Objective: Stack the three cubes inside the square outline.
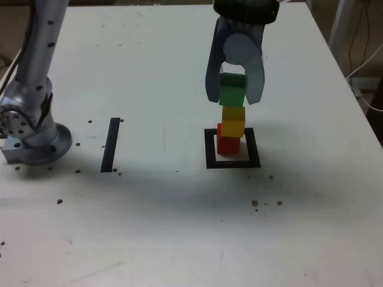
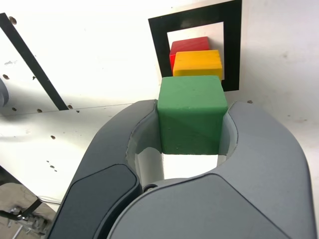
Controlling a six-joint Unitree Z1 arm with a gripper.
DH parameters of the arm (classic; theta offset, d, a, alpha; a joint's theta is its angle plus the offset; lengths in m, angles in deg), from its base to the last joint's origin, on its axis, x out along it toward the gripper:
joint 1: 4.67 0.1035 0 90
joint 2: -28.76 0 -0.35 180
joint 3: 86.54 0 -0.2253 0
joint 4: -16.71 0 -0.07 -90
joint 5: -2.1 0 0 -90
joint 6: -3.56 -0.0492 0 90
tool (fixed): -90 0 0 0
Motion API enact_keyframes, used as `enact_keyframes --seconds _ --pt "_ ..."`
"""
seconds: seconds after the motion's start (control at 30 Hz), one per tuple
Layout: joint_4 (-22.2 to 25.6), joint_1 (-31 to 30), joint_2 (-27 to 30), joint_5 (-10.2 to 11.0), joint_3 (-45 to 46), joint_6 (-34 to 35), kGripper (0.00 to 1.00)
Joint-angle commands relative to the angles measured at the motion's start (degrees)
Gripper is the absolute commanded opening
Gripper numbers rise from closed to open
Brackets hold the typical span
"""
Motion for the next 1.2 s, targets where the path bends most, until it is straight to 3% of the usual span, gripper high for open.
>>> enact_keyframes --seconds 0.0,1.07,1.17 --pt "1.49 -0.38 0.39 -0.04 0.35 0.22 0.24" --pt "-0.21 -0.70 -2.02 0.16 0.38 0.36 0.24" --pt "-0.41 -0.72 -2.09 0.19 0.53 0.36 0.28"
